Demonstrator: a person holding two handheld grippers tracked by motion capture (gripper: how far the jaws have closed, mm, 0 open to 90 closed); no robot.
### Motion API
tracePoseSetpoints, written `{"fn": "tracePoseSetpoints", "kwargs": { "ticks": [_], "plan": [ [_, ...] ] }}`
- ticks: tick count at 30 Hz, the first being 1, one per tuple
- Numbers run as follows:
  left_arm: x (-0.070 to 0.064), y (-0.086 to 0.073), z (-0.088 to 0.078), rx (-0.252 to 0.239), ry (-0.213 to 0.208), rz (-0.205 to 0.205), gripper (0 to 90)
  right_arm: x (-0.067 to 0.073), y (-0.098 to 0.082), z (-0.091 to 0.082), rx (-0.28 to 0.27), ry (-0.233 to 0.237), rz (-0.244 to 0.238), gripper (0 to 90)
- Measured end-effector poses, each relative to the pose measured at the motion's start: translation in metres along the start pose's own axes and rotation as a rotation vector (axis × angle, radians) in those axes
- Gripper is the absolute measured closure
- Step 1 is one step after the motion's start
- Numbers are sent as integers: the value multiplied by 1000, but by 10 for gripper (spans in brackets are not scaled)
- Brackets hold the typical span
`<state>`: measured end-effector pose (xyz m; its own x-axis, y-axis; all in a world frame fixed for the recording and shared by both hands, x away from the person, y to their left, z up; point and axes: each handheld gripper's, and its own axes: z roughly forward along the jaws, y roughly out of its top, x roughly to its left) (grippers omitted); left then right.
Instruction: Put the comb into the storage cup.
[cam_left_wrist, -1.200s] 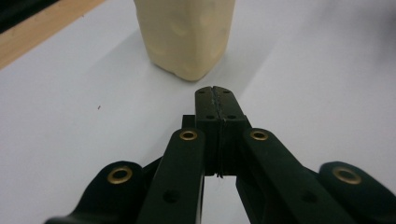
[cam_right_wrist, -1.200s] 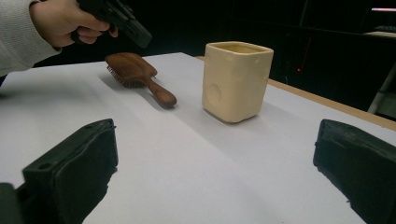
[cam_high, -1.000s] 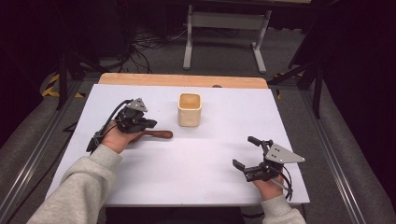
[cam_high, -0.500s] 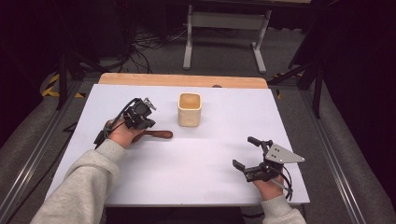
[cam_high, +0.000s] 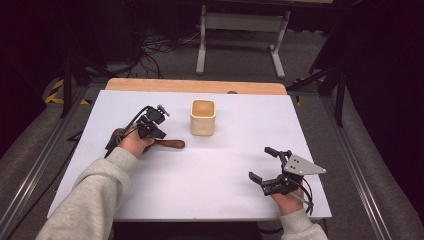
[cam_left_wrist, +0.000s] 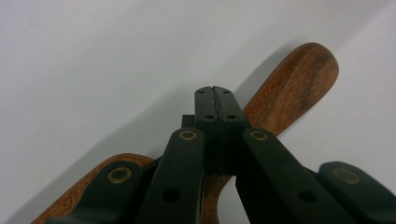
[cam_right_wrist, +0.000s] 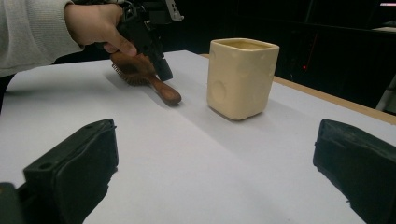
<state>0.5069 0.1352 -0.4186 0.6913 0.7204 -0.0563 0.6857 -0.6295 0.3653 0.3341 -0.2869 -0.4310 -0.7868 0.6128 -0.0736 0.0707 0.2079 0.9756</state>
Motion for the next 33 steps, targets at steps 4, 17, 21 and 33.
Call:
{"fn": "tracePoseSetpoints", "kwargs": {
  "ticks": [4, 17, 21, 33],
  "plan": [
    [3, -1, 2, 16, -15, -30, 900, 0, 0, 1, 0, 4, 1, 7],
    [2, -5, 0, 60, -36, -29, 899, 0, 0, 1, 2, 10, 4, 7],
    [1, -8, -3, 77, -45, -26, 899, 1, 0, 1, 3, 14, 4, 7],
    [-5, -14, -7, 131, -73, 7, 899, 1, 0, 2, 3, 14, 5, 7]
  ]
}}
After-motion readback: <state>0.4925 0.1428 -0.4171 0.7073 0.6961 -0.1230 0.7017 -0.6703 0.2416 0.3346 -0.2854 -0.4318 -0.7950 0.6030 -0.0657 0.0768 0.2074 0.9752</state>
